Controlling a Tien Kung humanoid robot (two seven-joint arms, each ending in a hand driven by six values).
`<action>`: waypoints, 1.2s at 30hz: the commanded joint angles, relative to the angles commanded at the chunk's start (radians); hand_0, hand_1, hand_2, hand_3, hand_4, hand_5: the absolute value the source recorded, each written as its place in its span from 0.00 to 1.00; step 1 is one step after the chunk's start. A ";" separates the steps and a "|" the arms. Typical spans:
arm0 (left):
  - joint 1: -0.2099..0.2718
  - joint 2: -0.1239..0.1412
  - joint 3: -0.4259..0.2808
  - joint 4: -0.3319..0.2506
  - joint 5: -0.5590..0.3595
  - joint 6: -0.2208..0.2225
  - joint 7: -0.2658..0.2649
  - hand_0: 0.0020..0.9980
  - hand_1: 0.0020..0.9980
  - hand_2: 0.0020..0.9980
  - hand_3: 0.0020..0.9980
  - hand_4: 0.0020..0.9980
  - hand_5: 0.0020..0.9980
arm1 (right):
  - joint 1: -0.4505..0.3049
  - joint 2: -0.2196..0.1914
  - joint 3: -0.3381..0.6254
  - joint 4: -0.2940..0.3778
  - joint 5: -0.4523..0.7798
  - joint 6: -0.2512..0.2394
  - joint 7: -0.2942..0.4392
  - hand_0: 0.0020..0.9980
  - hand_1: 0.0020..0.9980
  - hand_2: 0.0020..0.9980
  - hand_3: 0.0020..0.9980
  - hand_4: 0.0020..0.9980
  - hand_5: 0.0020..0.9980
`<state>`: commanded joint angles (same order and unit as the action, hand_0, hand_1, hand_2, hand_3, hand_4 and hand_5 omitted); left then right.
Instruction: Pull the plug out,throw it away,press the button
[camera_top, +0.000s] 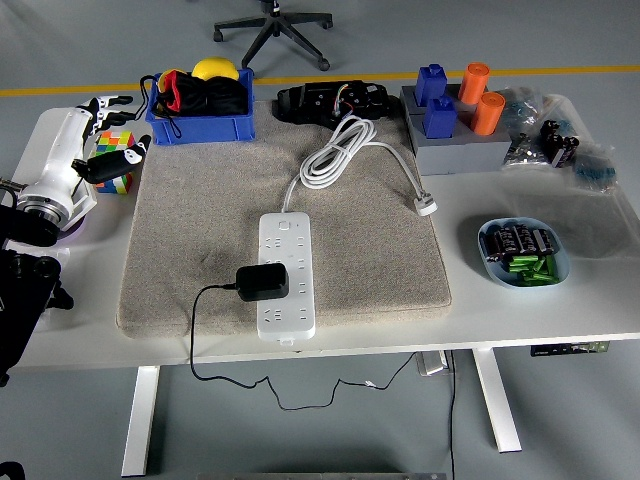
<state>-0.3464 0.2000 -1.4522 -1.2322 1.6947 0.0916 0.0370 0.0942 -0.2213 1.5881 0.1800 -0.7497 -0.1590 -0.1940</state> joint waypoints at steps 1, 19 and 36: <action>0.000 0.000 0.000 0.000 0.000 0.000 0.000 0.82 0.77 0.72 0.80 0.69 0.13 | 0.000 0.000 0.000 0.000 0.000 0.000 0.000 0.74 0.66 0.64 0.61 0.66 0.48; -0.012 0.052 0.109 -0.021 -0.023 -0.020 0.011 0.82 0.77 0.72 0.80 0.69 0.12 | -0.001 0.001 0.003 0.000 0.002 0.005 0.001 0.74 0.66 0.64 0.61 0.66 0.48; -0.042 0.203 0.369 -0.136 -0.097 -0.163 0.063 0.87 0.85 0.80 0.81 0.90 0.32 | 0.019 0.008 0.008 0.000 -0.004 0.023 0.001 0.74 0.66 0.64 0.61 0.66 0.48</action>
<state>-0.3889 0.4027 -1.0831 -1.3679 1.5977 -0.0712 0.1003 0.1136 -0.2130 1.5963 0.1800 -0.7536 -0.1363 -0.1929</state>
